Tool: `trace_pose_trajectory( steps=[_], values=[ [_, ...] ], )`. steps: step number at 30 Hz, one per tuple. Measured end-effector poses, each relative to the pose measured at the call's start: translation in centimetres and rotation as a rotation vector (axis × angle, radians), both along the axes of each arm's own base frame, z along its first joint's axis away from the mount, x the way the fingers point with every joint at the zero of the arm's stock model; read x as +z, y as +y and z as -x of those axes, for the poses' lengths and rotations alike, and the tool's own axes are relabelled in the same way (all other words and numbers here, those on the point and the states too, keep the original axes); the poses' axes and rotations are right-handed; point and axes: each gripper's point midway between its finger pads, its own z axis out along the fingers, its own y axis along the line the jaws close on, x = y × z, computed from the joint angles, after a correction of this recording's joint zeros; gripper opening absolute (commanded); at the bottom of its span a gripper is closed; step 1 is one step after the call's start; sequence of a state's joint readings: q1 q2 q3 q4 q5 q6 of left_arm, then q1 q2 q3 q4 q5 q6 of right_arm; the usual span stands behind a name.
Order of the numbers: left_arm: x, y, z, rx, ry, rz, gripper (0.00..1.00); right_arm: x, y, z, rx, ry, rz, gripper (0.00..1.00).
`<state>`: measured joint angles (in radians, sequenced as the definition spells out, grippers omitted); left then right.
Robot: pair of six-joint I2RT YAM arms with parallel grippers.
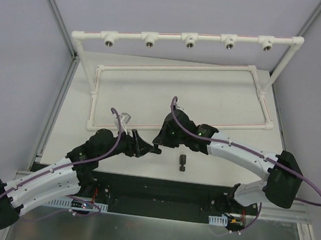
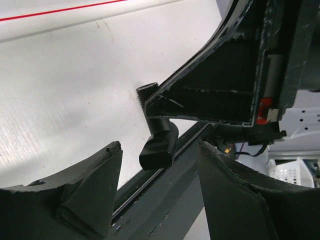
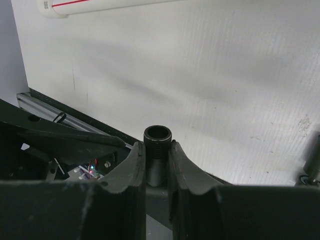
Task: Install the water faucets
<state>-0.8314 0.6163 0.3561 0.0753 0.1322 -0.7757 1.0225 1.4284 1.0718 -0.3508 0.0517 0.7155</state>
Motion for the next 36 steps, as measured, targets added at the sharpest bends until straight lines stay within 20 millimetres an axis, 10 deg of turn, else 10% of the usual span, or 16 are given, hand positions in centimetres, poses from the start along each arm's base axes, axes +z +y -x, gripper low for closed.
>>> trace_pose_trajectory(
  steps=[14,28,36],
  values=[
    [0.4,-1.5,-0.5,0.001,0.048,0.074,0.52,0.9,-0.4,0.5,-0.007,-0.008,-0.044,0.00],
    [1.1,-2.0,-0.3,-0.015,0.055,0.112,0.00,1.4,-0.6,0.4,-0.012,-0.019,-0.061,0.00],
    [2.0,-2.1,0.0,-0.028,0.051,0.146,0.00,3.1,-1.6,0.6,-0.037,-0.065,-0.121,0.68]
  ],
)
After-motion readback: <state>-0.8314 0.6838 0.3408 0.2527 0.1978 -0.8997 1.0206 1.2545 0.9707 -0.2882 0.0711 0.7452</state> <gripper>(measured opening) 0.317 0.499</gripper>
